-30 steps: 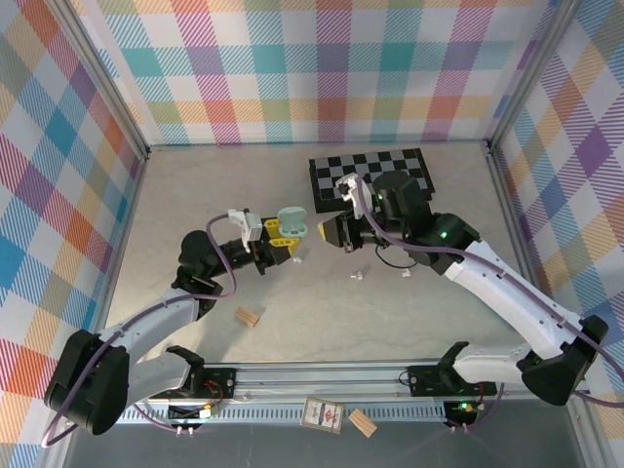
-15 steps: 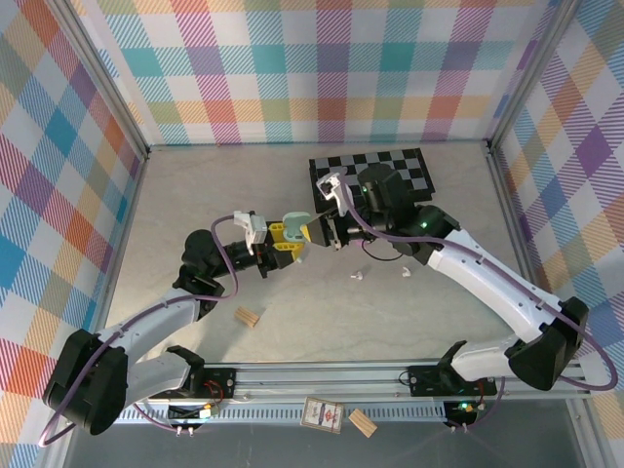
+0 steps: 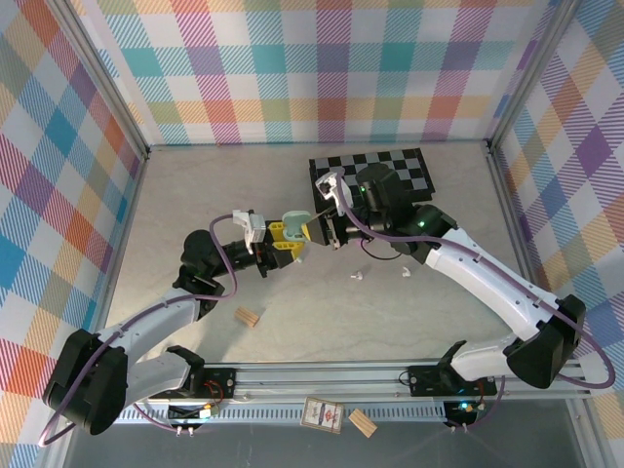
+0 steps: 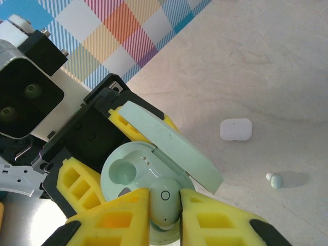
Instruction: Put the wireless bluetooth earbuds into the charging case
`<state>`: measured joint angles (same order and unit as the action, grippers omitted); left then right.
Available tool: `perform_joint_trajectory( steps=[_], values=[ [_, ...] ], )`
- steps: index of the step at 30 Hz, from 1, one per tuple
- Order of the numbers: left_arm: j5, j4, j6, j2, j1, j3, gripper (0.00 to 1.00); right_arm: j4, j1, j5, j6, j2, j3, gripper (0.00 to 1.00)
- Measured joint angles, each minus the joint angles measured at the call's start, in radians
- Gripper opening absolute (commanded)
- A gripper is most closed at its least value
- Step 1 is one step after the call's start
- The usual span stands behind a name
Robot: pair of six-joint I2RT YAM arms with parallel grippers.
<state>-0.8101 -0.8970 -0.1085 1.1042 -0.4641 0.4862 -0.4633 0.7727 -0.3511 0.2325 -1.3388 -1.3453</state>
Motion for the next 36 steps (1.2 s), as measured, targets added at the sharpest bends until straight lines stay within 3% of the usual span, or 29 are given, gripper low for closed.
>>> perform_joint_trajectory(
  steps=[14,21,26,30,36],
  values=[
    [0.015,-0.032,-0.008,0.000,0.000,0.000,0.28,0.010,0.000,0.014,-0.005,0.032,0.013,0.49],
    [0.041,-0.093,-0.021,0.008,0.010,-0.010,0.28,0.124,-0.018,0.113,0.028,0.221,0.186,0.51],
    [0.061,-0.119,-0.034,0.007,0.015,-0.026,0.28,0.237,-0.143,0.153,0.148,0.295,0.347,0.50],
    [0.064,-0.127,-0.034,0.002,0.015,-0.026,0.28,0.286,-0.237,0.162,0.242,0.217,0.421,0.50],
    [0.064,-0.126,-0.037,-0.025,0.015,-0.026,0.28,0.321,-0.241,0.095,0.296,-0.082,0.385,0.51]
  ],
)
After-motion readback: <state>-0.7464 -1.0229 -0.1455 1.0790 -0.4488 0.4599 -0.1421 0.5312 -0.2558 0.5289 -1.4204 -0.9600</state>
